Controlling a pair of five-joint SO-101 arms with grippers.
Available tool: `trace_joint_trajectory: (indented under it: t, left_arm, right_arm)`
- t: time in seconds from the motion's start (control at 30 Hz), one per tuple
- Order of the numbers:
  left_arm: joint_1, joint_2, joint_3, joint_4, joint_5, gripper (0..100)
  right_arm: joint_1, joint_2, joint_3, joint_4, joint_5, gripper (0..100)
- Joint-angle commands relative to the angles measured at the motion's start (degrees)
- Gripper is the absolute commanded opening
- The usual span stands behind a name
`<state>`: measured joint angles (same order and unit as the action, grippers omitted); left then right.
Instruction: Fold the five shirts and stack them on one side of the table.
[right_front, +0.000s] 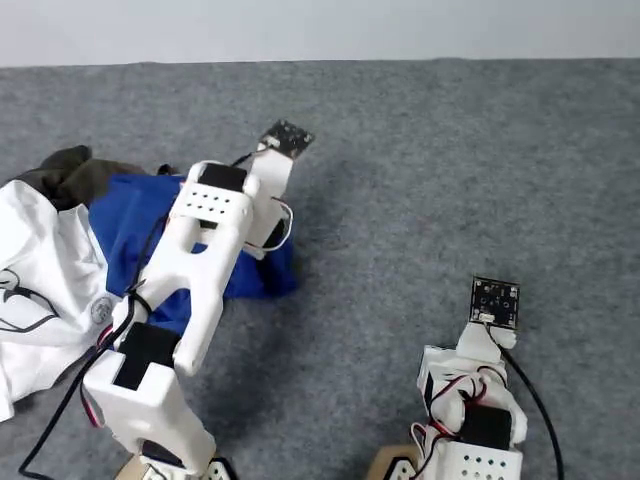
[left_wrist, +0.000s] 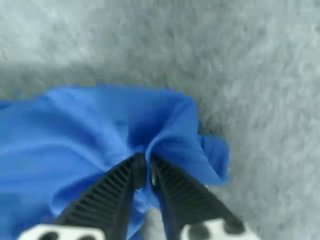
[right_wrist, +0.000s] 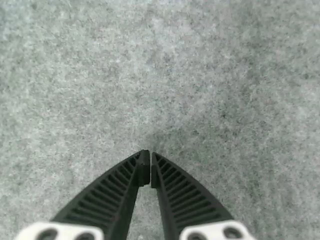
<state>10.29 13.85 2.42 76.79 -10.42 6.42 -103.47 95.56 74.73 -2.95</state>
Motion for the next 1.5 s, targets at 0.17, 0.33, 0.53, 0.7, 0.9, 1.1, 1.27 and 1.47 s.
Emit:
trace_joint_trajectory:
  t: [0.17, 0.33, 0.53, 0.7, 0.9, 1.1, 1.27, 1.47]
  left_arm:
    - [0.9, -0.4, -15.8, 12.0, 0.5, 0]
    - [5.5, -0.4, -26.8, 16.6, 0.6, 0]
    - [15.6, 0.2, -37.8, 19.5, 0.6, 0]
    - [21.5, 0.2, -41.0, 19.3, 0.6, 0]
    - [24.0, 0.3, -41.3, 20.7, 0.6, 0]
    - [24.1, 0.2, -38.7, 21.1, 0.5, 0]
    - [28.5, 0.8, -39.1, 18.7, 0.6, 0]
    - [31.9, 5.2, -39.1, 18.8, 0.8, 3]
  right_arm:
    - [-0.3, -0.4, 0.9, 0.2, 0.7, 0.9]
    - [-0.3, -0.4, 0.9, 0.2, 0.7, 0.9]
    - [-0.3, -0.4, 0.9, 0.2, 0.7, 0.9]
    - [-0.3, -0.4, 0.9, 0.2, 0.7, 0.9]
    - [-0.3, -0.4, 0.9, 0.2, 0.7, 0.9]
    - [-0.3, -0.4, 0.9, 0.2, 0.7, 0.9]
    - [-0.4, -0.4, 0.9, 0.2, 0.4, 1.0]
    - [0.0, -0.4, -0.2, 0.2, 1.1, 1.1]
